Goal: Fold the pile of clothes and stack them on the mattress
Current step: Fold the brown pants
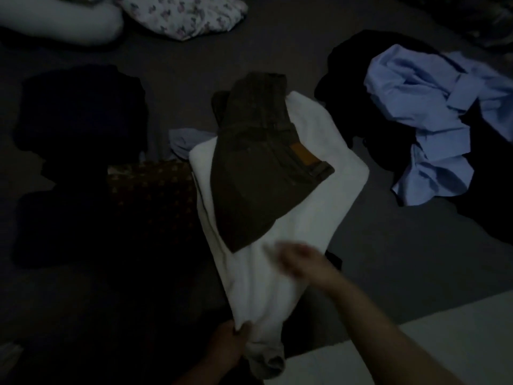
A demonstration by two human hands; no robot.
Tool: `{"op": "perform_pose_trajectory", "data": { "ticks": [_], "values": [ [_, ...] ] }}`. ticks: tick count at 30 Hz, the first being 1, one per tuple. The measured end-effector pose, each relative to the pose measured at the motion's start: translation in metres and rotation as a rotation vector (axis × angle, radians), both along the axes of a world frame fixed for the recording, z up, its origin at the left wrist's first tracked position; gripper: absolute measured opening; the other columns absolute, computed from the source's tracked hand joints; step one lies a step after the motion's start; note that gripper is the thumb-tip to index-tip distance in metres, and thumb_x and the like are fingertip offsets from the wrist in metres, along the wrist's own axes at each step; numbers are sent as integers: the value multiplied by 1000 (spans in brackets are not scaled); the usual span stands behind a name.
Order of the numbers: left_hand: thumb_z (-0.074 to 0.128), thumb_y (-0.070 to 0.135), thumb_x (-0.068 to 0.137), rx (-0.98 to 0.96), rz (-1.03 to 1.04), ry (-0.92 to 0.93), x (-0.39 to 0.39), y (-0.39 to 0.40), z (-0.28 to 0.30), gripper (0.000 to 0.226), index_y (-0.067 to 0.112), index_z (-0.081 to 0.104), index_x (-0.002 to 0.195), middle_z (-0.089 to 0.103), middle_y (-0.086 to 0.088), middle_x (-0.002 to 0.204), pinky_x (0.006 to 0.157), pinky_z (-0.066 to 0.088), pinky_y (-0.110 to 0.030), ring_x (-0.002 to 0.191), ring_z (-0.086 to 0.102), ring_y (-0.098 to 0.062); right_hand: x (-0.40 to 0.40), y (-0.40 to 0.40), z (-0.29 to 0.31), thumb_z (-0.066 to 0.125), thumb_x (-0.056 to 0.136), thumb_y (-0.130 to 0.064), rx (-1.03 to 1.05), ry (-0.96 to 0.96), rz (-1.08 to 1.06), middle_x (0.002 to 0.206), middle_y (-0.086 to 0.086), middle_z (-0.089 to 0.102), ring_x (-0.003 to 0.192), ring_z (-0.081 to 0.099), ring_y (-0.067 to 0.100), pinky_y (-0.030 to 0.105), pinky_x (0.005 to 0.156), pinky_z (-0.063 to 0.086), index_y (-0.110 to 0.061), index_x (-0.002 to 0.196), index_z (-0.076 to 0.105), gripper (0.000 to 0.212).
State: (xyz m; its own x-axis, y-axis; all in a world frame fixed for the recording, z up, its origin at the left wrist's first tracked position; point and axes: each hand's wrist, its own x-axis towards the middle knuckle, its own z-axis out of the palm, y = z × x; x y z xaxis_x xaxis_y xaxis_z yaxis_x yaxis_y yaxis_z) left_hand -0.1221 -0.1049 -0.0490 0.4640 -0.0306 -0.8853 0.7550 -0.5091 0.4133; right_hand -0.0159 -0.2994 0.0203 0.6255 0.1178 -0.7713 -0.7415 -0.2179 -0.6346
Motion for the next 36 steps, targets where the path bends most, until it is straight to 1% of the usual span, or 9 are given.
{"op": "perform_pose_trajectory", "data": {
  "ticks": [2,6,9,15,22,26,30,33,36],
  "values": [
    [54,28,94,6,-42,-66,6,8,3,27,12,65,113,67,-5,112,84,46,-21,104,62,-17,46,-4,-19,59,88,-44,1,-8,-367,93,8,61,85,58,21,30,79,49,-10,102,63,37],
    [52,29,95,112,-99,-202,27,27,4,10,28,58,103,60,7,100,74,37,-17,96,57,-8,116,-6,-68,81,65,-43,197,73,-714,125,11,62,109,62,31,48,97,48,-12,124,58,71],
    [51,28,96,119,-153,-253,44,37,7,12,26,59,104,61,8,102,74,37,-16,97,58,-9,129,2,-61,65,87,-26,153,37,-811,129,12,57,109,58,32,46,94,49,-10,133,50,51],
    [52,26,95,38,77,-295,75,41,25,7,27,58,97,64,-2,102,93,48,-38,98,62,-21,98,-15,23,53,91,-8,210,-189,-854,113,10,66,100,65,25,35,82,56,-12,126,53,36],
    [52,26,94,-76,86,-445,107,-14,71,14,20,56,106,63,-11,111,97,47,-39,102,60,-28,-27,-127,68,48,93,-22,83,0,-1002,112,9,64,87,66,19,27,69,57,-13,109,62,23],
    [49,28,96,-68,-207,-451,98,-73,87,28,20,53,123,59,2,116,85,37,-16,99,53,-8,-59,-163,60,44,94,-17,12,33,-980,98,8,63,79,64,23,32,65,52,-12,103,61,20],
    [52,28,95,8,-268,-516,99,-115,91,37,17,50,130,53,0,130,89,29,-10,114,49,-9,-60,-192,46,46,93,-16,-40,71,-961,119,14,60,91,59,26,35,70,46,-7,117,58,28],
    [61,30,90,-160,-180,-523,112,-167,111,41,17,52,128,58,-1,125,89,39,-10,110,53,-6,-47,-208,48,49,92,-13,-63,-49,-837,121,15,62,94,62,22,32,75,48,-12,120,59,29],
    [75,60,64,-403,-42,-317,123,-244,136,82,29,44,134,55,4,132,108,37,-29,123,50,-11,-39,-195,73,50,95,-7,-180,-245,-395,119,7,64,101,63,14,21,84,49,-20,113,60,25]
  ]
}}
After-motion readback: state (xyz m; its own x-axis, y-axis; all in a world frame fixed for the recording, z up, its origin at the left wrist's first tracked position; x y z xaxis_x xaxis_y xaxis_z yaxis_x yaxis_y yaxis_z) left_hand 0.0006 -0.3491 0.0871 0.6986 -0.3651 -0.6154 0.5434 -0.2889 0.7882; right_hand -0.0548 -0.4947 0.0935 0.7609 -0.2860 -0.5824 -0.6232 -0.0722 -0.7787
